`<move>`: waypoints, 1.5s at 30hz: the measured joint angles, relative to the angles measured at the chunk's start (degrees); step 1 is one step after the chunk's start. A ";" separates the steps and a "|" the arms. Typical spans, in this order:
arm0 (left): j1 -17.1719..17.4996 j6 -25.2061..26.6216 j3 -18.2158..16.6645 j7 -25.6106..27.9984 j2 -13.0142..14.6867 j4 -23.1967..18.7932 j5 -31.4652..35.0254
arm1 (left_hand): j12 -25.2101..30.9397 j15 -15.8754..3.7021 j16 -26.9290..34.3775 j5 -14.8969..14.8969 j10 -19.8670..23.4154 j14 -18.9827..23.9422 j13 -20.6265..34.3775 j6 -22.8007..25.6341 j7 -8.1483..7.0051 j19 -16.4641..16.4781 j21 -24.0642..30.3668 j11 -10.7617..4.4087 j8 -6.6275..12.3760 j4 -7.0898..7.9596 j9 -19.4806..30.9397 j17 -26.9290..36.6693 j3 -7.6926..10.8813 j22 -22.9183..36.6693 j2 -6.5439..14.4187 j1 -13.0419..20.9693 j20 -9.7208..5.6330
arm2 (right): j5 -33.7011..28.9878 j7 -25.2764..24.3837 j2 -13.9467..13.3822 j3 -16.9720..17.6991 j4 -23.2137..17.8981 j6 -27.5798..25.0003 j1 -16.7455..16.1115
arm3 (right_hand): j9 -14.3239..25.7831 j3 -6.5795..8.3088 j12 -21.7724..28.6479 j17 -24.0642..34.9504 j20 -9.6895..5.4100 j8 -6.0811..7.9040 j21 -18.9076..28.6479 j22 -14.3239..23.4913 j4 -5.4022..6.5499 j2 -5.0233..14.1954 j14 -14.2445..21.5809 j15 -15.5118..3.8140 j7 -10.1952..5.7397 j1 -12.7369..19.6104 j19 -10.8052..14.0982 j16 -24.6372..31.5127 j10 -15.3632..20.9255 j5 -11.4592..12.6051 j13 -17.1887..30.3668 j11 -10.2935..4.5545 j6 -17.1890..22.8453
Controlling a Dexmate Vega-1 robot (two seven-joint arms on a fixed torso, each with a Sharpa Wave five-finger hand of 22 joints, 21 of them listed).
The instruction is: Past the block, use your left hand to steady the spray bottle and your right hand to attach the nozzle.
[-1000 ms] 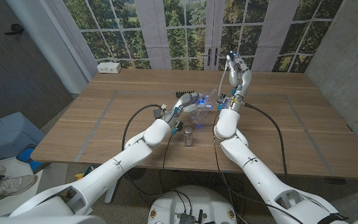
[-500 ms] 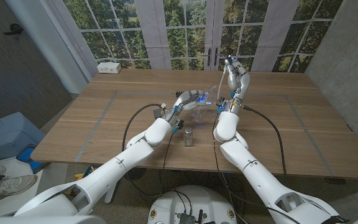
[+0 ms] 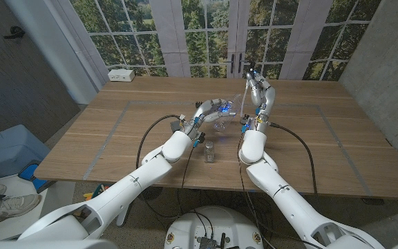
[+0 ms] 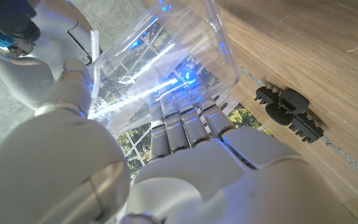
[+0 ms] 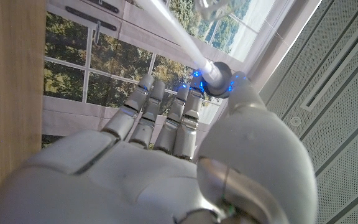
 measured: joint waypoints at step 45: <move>1.03 1.14 0.29 0.72 -0.07 -2.70 1.40 | -0.35 0.00 0.00 -0.11 0.00 0.00 0.51 0.00 0.00 0.21 0.76 0.00 0.00 -0.42 -0.23 0.26 0.42 -0.01 0.00 0.00 -0.21 | -1.85 -1.38 -0.97 0.55 -3.24 1.47 -5.62 | -0.01 -0.13 -0.45 0.18 -0.02 0.03 0.66 0.00 0.66 1.01 0.28 0.12 0.32 -1.01 -0.80 -0.93 -0.11 1.21 0.55 0.92 0.32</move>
